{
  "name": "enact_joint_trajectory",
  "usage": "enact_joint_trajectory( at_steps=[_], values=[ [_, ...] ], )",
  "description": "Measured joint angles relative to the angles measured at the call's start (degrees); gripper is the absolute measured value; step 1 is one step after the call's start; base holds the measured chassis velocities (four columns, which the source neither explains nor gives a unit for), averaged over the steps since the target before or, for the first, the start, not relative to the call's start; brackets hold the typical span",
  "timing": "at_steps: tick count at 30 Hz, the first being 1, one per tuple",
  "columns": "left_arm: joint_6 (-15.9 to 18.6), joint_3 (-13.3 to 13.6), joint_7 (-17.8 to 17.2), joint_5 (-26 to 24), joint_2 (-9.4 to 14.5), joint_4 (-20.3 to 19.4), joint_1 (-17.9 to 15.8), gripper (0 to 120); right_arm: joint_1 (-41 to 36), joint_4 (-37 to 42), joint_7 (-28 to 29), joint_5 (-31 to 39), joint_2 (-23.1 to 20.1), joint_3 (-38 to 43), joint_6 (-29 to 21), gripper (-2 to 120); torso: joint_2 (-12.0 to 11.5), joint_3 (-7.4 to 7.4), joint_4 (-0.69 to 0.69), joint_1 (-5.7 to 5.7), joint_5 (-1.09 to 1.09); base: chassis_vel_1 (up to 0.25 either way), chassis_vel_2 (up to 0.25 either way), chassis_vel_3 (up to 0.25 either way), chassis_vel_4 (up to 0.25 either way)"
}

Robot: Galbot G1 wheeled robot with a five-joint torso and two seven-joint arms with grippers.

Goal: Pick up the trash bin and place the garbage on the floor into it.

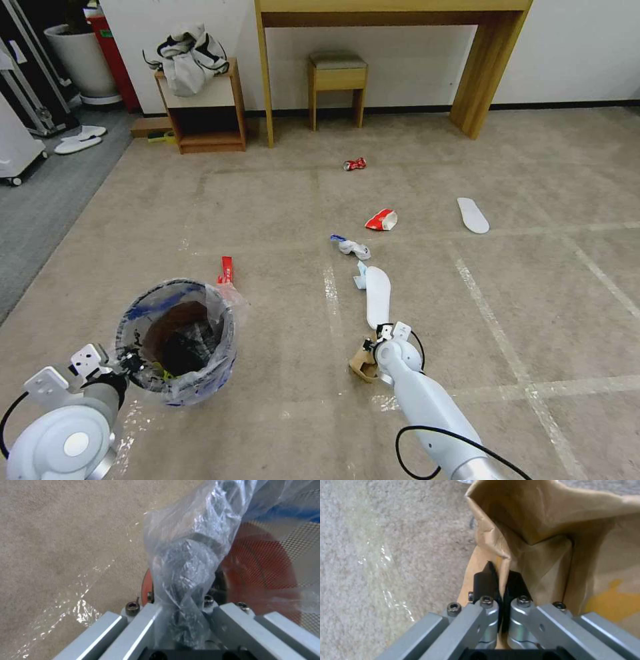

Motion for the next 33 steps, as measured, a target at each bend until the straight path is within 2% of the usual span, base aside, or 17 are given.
enact_joint_trajectory(
  at_steps=[11, 13, 17, 19, 23, 25, 33],
  values=[
    [-0.06, 0.60, 0.02, 0.16, -0.30, -0.12, -0.35, 0, -5.43, 8.96, -1.64, 0.10, -3.04, 0.04, 2.75, 0, -0.01, 0.01, -0.03, 0.00, -0.01, 0.000, 0.000, 0.000, 0.000],
    [-0.06, 0.74, 0.02, 0.17, -0.28, -0.25, -0.47, 0, -7.82, 14.47, -1.72, 0.80, -4.64, 1.09, 3.33, 0, 0.00, 0.00, -0.01, 0.00, -0.01, 0.000, 0.000, 0.000, 0.000],
    [-0.07, 0.82, 0.02, 0.02, -0.18, -0.44, -0.55, 0, -9.28, 18.62, -1.40, 1.65, -5.60, 2.07, 3.47, 0, -0.01, 0.00, -0.02, 0.00, 0.00, 0.000, 0.000, 0.000, 0.000],
    [-0.03, 0.95, 0.01, -0.17, -0.04, -0.55, -0.67, 0, -11.41, 25.08, -0.66, 2.76, -7.18, 3.77, 3.48, 0, -0.01, 0.01, -0.02, 0.00, 0.00, 0.000, 0.000, 0.000, 0.000],
    [-0.01, 1.12, -0.05, -0.36, 0.04, -0.76, -0.70, 0, -12.71, 30.68, -0.05, 3.16, -8.53, 4.77, 3.48, 0, -0.01, 0.00, -0.02, 0.00, 0.00, 0.000, 0.000, 0.000, 0.000],
    [0.07, 1.44, -0.08, -0.66, 0.18, -1.13, -0.63, 0, -13.87, 37.42, 0.54, 3.74, -10.37, 5.64, 3.35, 0, -0.01, 0.01, -0.01, 0.00, 0.01, 0.000, 0.000, 0.000, 0.000],
    [0.09, 2.05, -0.07, -0.41, 0.23, -0.76, -0.38, 0, -15.05, 49.35, -0.65, 4.69, -15.74, 5.68, 4.13, 0, -0.01, 0.00, -0.02, 0.00, -0.01, 0.000, 0.000, 0.000, 0.000]
  ],
)
